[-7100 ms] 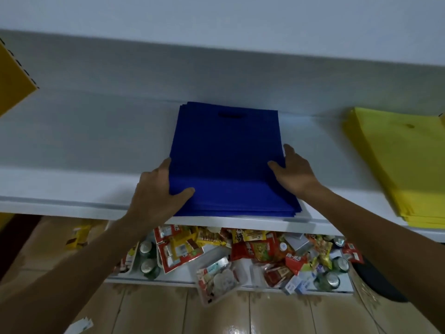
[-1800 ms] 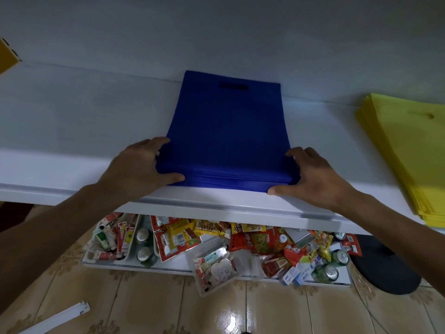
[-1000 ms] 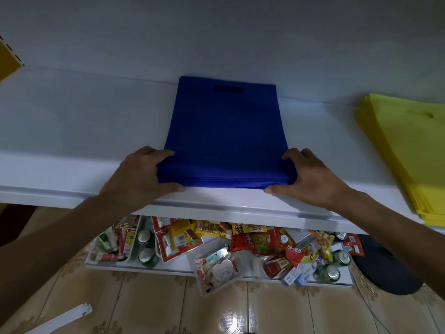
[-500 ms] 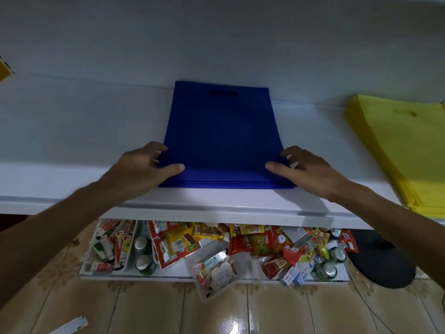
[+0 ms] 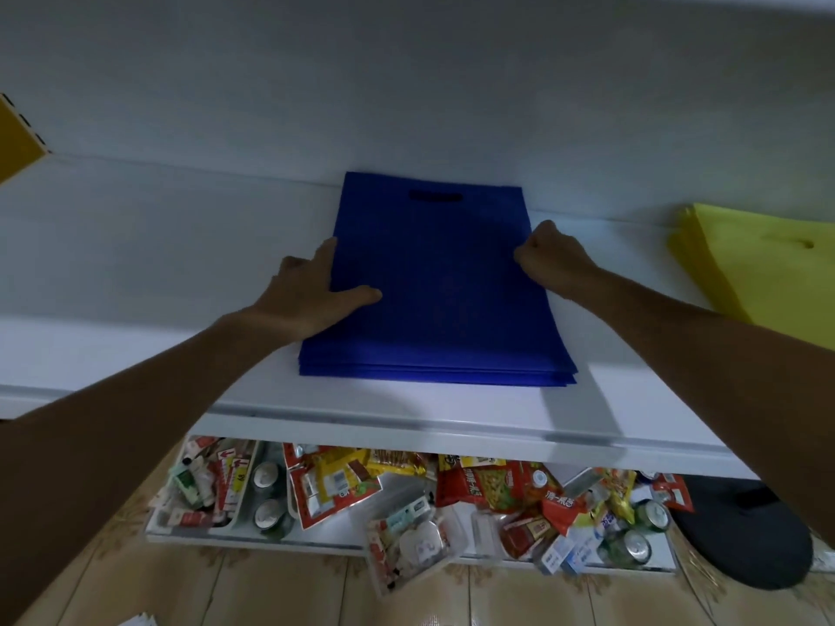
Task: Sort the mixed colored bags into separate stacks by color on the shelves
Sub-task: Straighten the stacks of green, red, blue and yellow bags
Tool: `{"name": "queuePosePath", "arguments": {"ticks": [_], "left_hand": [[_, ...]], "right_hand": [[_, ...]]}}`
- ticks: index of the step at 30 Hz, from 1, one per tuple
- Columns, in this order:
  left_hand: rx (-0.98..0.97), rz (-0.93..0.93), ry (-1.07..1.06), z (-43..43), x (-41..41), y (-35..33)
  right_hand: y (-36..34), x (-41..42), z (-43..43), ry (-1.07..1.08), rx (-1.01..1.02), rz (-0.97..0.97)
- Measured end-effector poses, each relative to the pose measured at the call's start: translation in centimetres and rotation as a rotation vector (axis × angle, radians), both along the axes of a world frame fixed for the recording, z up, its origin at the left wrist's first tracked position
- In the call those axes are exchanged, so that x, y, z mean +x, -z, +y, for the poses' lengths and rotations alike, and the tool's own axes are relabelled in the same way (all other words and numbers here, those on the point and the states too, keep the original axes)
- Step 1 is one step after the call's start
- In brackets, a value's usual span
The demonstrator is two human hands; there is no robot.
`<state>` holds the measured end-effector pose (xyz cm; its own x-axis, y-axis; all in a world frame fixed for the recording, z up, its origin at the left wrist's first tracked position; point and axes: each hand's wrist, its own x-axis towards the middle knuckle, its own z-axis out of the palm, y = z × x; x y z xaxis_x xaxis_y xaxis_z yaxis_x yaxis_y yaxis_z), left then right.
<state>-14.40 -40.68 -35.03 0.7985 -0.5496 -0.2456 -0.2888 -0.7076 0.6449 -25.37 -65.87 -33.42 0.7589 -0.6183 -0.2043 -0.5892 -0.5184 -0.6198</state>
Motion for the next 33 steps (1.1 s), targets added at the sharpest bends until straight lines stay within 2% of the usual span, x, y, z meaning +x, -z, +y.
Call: {"name": "queuePosePath", "arguments": {"ticks": [3,7,10,15,19,22,26,29,33], "left_hand": [[0.009,-0.003,0.016,-0.1,0.0,-0.2],[-0.061,0.011,-0.072,-0.2,0.4,-0.4],[-0.082,0.012,-0.043,-0.7,-0.3,-0.6],[-0.026,-0.066,-0.140,1.9,-1.3,-1.0],[0.013,-0.114,0.042,3.5,-2.9,0.0],[-0.017,-0.085,0.081,4.2,-2.6,-0.4],[0.078,-0.194,0.279,6.0,-3.1,-0.7],[0.069,-0.242,0.241,6.4,-3.2,-0.2],[0.043,-0.287,0.220,6.0,-3.3,0.0]], "right_hand": [[0.1,-0.5,0.4,0.002,-0.014,-0.049],[0.4,-0.9,-0.1,0.011,-0.047,0.002],[0.4,-0.2,0.4,-0.088,-0.031,0.063],[0.3,-1.9,0.8,0.061,-0.062,0.026],[0.5,-3.7,2.3,-0.012,-0.159,0.061],[-0.2,-4.7,2.2,0.026,-0.016,0.019],[-0.8,-7.2,2.7,-0.167,0.020,0.187],[-0.6,-8.3,3.6,-0.290,-0.047,0.231],[-0.5,-8.5,3.8,-0.330,-0.094,0.287]]}}
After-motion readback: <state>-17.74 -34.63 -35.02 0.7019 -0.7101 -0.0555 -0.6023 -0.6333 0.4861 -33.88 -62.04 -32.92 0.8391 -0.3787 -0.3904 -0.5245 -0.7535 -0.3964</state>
